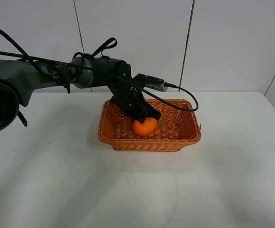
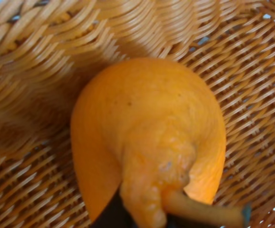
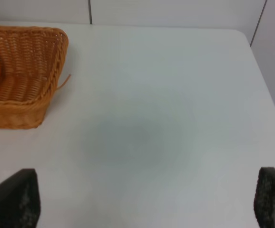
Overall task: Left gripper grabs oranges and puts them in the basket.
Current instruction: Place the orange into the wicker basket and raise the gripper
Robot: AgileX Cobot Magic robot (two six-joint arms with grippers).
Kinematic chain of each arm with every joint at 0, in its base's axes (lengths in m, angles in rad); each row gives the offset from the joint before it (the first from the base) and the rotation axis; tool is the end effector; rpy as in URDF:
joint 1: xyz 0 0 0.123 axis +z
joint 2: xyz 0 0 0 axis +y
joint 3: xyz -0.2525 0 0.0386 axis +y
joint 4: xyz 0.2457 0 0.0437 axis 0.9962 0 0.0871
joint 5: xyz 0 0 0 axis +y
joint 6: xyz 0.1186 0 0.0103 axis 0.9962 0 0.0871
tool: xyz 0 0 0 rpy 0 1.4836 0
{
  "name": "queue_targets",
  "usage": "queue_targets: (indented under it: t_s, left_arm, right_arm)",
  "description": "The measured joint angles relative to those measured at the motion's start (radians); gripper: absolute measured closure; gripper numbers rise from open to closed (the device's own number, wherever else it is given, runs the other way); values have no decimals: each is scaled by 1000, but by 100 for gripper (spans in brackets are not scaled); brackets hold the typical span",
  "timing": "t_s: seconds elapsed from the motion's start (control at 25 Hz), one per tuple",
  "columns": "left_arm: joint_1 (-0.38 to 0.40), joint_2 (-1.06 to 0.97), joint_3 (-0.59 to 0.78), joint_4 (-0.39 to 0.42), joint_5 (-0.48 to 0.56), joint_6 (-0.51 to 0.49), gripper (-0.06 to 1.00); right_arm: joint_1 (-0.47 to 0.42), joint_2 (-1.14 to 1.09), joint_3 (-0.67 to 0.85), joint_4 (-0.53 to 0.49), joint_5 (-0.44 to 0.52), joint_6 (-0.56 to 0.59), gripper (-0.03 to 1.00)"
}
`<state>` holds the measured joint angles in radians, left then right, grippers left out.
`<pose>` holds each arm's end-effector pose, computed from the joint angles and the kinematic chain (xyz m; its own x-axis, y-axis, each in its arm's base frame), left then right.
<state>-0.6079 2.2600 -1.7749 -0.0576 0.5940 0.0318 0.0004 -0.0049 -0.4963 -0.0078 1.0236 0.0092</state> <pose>0.4027 -0.2848 0.1178 -0.6960 0.4649 -0.5472 0.5743 0.8179 -0.0357 0.0497 -0.0008 0.2665 -0.4215 0.0050 -0.9068 0.0078 1.0000 0.0019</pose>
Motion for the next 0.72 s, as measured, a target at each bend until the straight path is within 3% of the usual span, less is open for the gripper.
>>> queue_targets:
  t_s: [0.32, 0.4, 0.6, 0.72]
  left_arm:
    - [0, 1, -6, 0, 0, 8, 79]
    - [0, 1, -6, 0, 0, 17, 67]
    - [0, 1, -6, 0, 3, 22, 18]
    - [0, 1, -6, 0, 9, 22, 8]
  right_arm:
    - [0, 0, 0, 0, 0, 0, 27]
    - [0, 0, 0, 0, 0, 0, 27]
    - [0, 0, 0, 0, 0, 0, 27]
    - [0, 0, 0, 0, 0, 0, 27]
